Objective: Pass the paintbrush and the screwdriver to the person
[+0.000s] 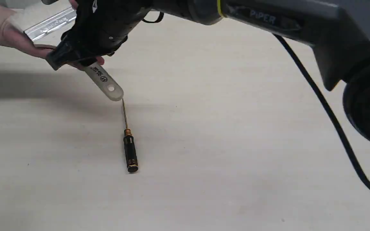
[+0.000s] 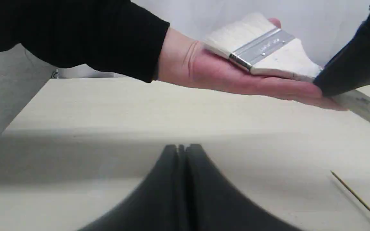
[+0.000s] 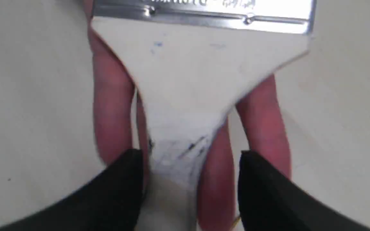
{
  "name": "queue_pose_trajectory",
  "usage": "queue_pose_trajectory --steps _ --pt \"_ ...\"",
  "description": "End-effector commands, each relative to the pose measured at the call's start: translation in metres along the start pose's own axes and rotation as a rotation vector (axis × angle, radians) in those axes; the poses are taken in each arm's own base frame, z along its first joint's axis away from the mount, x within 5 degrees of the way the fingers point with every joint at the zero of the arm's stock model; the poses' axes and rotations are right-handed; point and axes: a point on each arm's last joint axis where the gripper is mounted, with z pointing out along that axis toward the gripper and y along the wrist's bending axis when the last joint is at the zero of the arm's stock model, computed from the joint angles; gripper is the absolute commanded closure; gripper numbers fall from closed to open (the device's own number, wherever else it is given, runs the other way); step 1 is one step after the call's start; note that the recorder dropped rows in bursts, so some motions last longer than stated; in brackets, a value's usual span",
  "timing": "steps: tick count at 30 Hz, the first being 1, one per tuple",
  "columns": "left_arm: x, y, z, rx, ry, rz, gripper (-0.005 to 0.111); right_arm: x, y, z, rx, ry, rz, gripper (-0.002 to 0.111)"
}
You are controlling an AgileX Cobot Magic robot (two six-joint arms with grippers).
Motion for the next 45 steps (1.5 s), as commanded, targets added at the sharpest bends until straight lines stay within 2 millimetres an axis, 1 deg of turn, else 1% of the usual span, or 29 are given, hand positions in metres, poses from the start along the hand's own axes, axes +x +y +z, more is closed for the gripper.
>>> queue_pose_trajectory --steps 1,5,8,10,14,19,22,26,29,35,38,40,43,45 --pt "0.0 0.0 0.0 0.005 -0.012 0.001 0.107 -0.003 0.002 -0.029 -0.004 0.056 0.048 0.059" --pt "0.0 0.0 0.0 0.005 -0.012 0.001 0.107 0.002 0.002 -0.05 0.019 0.151 0.105 0.059" --pt "0.0 0.0 0.0 0.007 -0.01 -0.006 0.107 0.011 0.004 -0.053 0.009 0.25 0.127 0.059" --pt "0.0 0.0 0.0 0.007 -0.01 -0.006 0.107 0.016 0.007 -0.05 -0.01 0.302 0.137 0.059" --pt "0.0 0.0 0.0 0.007 -0.01 -0.006 0.107 0.024 0.009 -0.034 -0.029 0.358 0.161 0.059" --pt "0.0 0.0 0.0 0.007 -0.01 -0.006 0.107 0.036 0.01 -0.004 0.031 0.383 0.138 0.059" --pt "0.0 0.0 0.0 0.006 -0.01 -0.004 0.107 0.047 0.013 0.019 0.05 0.432 0.15 0.059" --pt "0.0 0.0 0.0 0.006 -0.01 -0.004 0.107 0.064 0.012 0.047 0.053 0.503 0.156 0.059" --pt "0.0 0.0 0.0 0.006 -0.01 -0.004 0.107 0.075 0.011 0.063 0.061 0.544 0.155 0.059" --pt "-0.001 0.0 0.0 0.006 -0.013 -0.004 0.107 0.091 0.009 0.084 0.079 0.599 0.17 0.059" --pt "0.0 0.0 0.0 0.006 -0.011 -0.002 0.107 0.094 0.009 0.087 0.08 0.612 0.17 0.06" --pt "0.0 0.0 0.0 0.006 -0.011 -0.002 0.107 0.095 0.009 0.087 0.082 0.62 0.168 0.066" --pt "0.0 0.0 0.0 0.006 -0.011 -0.002 0.107 0.096 0.008 0.086 0.088 0.632 0.16 0.084" --pt "0.0 0.0 0.0 0.006 -0.011 -0.002 0.107 0.097 0.008 0.085 0.08 0.649 0.132 0.098"
